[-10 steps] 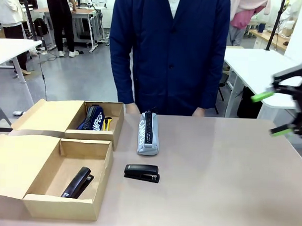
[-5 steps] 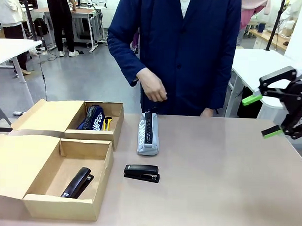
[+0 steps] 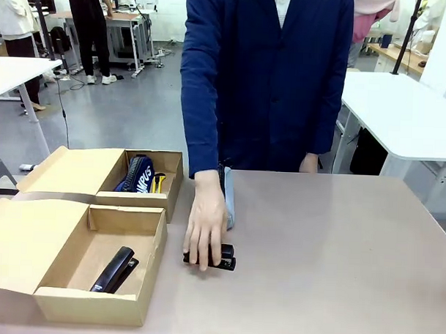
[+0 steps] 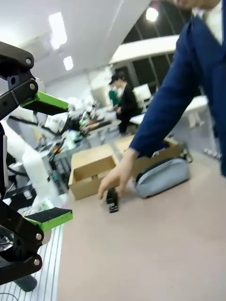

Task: Place items inside the box.
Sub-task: Pick up a Pencil pouch or Stapler and place it inside the Mailer Box closest to the robot.

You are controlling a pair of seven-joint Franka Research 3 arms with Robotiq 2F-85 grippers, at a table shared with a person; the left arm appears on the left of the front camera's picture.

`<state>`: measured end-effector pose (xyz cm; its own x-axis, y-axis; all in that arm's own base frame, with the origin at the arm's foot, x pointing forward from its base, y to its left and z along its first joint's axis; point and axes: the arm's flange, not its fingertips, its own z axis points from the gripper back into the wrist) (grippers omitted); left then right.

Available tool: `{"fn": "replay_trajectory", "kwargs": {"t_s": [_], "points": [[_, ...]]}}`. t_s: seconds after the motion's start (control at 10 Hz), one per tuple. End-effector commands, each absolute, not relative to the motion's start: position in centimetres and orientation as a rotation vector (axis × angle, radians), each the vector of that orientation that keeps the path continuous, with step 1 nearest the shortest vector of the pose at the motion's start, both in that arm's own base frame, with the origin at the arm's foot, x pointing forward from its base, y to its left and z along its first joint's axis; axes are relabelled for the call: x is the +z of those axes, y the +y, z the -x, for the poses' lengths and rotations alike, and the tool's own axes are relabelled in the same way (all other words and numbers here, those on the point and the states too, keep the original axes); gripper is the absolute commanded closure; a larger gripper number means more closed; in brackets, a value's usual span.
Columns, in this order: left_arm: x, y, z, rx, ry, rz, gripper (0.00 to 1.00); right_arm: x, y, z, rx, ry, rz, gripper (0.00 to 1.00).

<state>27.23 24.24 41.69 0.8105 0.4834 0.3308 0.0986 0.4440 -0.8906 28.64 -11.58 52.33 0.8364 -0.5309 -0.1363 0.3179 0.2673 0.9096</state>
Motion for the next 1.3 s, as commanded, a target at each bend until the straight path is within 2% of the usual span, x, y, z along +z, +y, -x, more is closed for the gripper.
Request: {"fn": "replay_trajectory", "kwargs": {"t_s": [0.0,0.3,0.7,0.8,1.0,1.2], "points": [[41.7,24.2,-27.4,0.244,-0.638,1.115,0.00,47.7,-12.2,-22.8,-0.466,-0.243,-1.268,0.00],[41.7,24.2,-27.4,0.244,-0.638,1.115,0.00,45.4,-13.3,-22.1,-0.479,-0.221,-1.340,0.00],[41.7,24.2,-27.4,0.244,-0.638,1.115,0.00,47.0,-10.2,-23.3,-0.494,-0.178,-1.222,0.00],[41.7,24.2,-27.4,0.244,-0.638,1.115,0.00,47.9,-8.3,-24.2,-0.510,-0.166,-1.148,0.00],[41.7,24.2,-27.4,0.244,-0.638,1.115,0.00,49.9,-1.7,-27.2,-0.402,-0.123,-1.037,0.00],[41.7,24.2,-27.4,0.244,-0.638,1.115,0.00,50.7,8.5,-32.1,-0.295,-0.065,-0.867,0.00]]}}
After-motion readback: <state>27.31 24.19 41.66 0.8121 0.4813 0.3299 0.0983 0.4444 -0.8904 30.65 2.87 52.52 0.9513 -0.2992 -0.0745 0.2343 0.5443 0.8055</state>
